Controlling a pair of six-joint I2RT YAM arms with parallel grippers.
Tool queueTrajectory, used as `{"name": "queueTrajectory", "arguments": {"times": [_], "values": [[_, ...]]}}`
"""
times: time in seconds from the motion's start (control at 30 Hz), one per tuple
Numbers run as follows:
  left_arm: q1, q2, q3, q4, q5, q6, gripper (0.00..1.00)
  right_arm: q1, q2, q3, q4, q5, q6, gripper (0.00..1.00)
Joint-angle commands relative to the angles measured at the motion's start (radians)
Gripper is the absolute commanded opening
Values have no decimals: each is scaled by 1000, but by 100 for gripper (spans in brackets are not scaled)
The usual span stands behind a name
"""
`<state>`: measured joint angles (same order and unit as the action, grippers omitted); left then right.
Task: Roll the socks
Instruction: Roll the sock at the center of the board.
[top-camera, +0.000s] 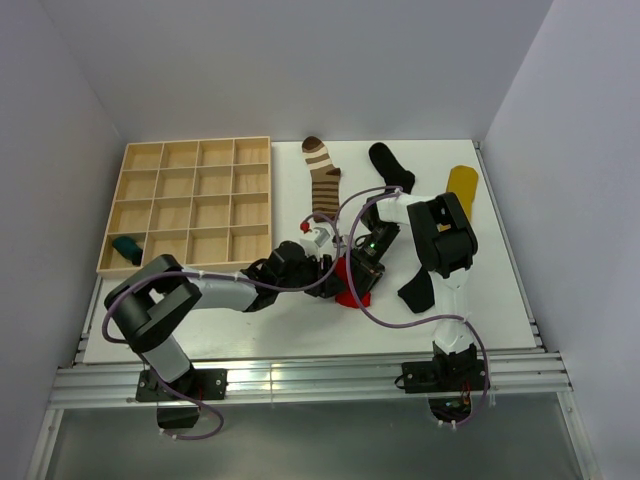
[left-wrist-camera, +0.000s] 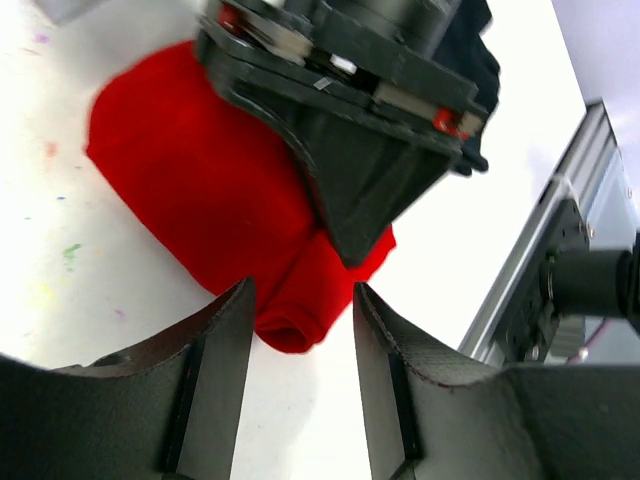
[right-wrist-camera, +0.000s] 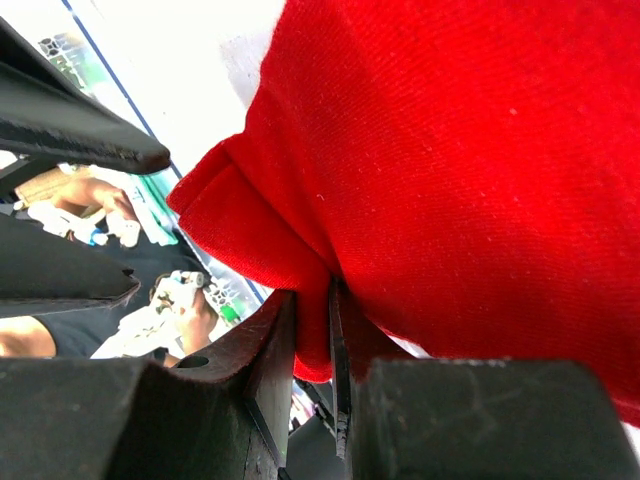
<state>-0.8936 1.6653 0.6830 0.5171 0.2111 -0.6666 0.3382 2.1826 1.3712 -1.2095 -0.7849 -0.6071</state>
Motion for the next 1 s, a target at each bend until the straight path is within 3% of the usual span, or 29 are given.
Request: {"name": "queueTrajectory", "arguments": {"times": [0.0,0.43,0.97], "values": [[-1,17,29,49,92,67,49,4,16,28,151,131,-28,18],[-5,79,16,72,109,85,50,7,22,32,148,134,-20,18],[-7,123,6,124,125,-59,48,24,20,32,160,147,3,18]]}}
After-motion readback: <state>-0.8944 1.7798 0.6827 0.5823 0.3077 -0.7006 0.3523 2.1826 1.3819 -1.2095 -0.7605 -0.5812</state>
